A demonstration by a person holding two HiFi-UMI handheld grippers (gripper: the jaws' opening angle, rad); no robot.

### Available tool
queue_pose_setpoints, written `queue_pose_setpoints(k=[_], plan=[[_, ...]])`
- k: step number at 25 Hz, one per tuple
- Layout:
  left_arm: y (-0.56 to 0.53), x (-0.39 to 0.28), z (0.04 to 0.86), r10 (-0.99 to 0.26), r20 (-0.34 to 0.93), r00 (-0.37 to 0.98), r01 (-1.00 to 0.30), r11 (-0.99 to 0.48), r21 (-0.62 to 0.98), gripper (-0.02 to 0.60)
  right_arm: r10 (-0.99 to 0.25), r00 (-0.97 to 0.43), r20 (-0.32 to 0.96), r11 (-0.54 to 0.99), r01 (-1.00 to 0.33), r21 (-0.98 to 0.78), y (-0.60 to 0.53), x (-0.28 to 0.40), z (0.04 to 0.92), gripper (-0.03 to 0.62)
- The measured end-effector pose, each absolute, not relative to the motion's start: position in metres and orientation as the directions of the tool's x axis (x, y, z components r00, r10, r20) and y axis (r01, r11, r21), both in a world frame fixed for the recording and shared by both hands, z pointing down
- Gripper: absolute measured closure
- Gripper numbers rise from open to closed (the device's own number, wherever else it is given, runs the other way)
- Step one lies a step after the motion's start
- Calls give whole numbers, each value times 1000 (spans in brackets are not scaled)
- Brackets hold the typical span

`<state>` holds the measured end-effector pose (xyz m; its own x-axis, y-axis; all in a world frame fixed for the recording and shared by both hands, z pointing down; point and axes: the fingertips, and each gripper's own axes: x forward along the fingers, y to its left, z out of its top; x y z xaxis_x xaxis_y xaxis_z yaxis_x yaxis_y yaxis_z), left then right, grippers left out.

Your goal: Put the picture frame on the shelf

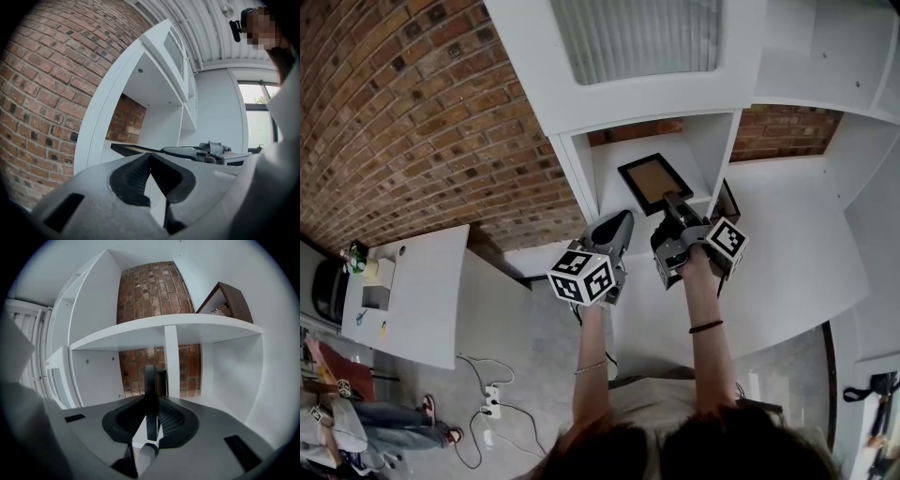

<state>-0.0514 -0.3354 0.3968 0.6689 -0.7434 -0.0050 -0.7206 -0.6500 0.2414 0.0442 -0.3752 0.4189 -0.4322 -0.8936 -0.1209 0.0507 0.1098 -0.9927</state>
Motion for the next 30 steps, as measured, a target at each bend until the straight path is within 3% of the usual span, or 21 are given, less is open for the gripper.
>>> queue_pose_setpoints(k=[12,22,30], plan=[[-334,-52,395,-745,-10,667,-722,-649,240,571,-893,-443,-75,74,19,-997,-374,45,420,519],[-334,-53,394,-747,-12,665,-724,-649,236,571,-895,-444,-51,60,-6,-998,-373,46,415,450],[-334,-53,393,-746,-10,665,-725,-649,231,571,-893,-450,-19,34,-26,-999,-372,45,418,433]])
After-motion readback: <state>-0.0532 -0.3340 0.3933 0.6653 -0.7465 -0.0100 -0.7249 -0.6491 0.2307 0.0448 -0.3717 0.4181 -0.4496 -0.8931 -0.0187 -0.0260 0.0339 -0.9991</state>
